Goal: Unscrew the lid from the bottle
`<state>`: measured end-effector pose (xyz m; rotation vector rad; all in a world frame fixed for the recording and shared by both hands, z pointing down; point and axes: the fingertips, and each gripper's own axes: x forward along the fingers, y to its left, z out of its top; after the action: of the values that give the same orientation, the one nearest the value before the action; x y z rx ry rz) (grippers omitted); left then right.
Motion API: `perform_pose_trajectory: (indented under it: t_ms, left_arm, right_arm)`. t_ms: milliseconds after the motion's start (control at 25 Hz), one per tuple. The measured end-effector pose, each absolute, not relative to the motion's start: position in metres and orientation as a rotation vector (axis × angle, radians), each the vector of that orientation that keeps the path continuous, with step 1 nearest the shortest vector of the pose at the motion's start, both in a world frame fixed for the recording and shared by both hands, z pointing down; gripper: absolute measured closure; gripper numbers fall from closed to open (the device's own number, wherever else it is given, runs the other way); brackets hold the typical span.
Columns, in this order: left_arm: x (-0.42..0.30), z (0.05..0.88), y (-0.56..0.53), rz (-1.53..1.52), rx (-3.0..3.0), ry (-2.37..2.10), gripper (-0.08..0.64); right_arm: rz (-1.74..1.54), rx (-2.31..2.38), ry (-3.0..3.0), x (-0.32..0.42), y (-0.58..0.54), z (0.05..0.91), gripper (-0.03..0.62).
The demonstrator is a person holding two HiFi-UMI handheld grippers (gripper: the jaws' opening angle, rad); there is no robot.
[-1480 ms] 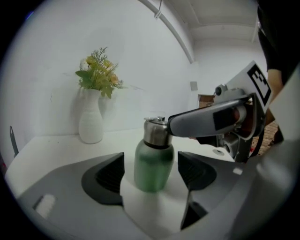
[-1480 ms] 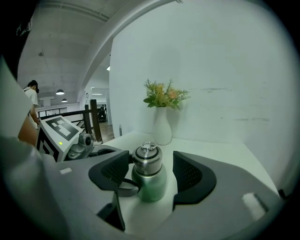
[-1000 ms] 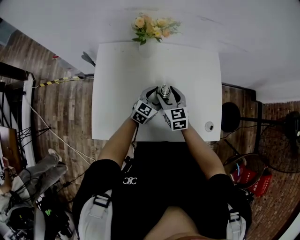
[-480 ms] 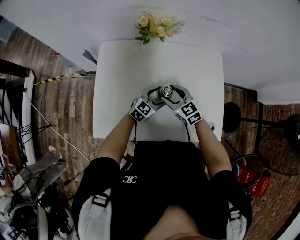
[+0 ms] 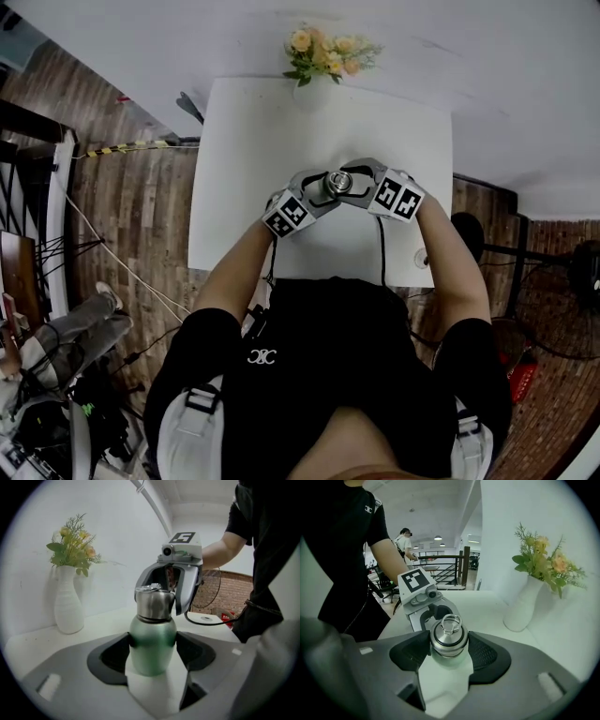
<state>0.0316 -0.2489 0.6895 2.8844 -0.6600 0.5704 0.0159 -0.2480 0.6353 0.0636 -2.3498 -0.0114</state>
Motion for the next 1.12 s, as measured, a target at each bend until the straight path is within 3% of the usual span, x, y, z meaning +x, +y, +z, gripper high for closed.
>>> perform_pose_trajectory:
  t_ms: [160,640,1120]
  left_arm:
    - [0.031,0.691,-0.249,0.561,2.882,-0.668,0.195]
    - [0.029,0.693,-0.251,0.547,2.877,-0.683,0.195]
    - [0.031,0.692,-0.250,0.558,2.868,-0.686,0.195]
  right_arm:
    - [0.104,0.231,-2.415,0.021,-0.245,0.624,0.330]
    - [0.346,1.424,-2.392,0.030,-0.259,0.603,0.331]
    - [0.374,1.431,-2.340,0.022,-0.269,0.623,0.331]
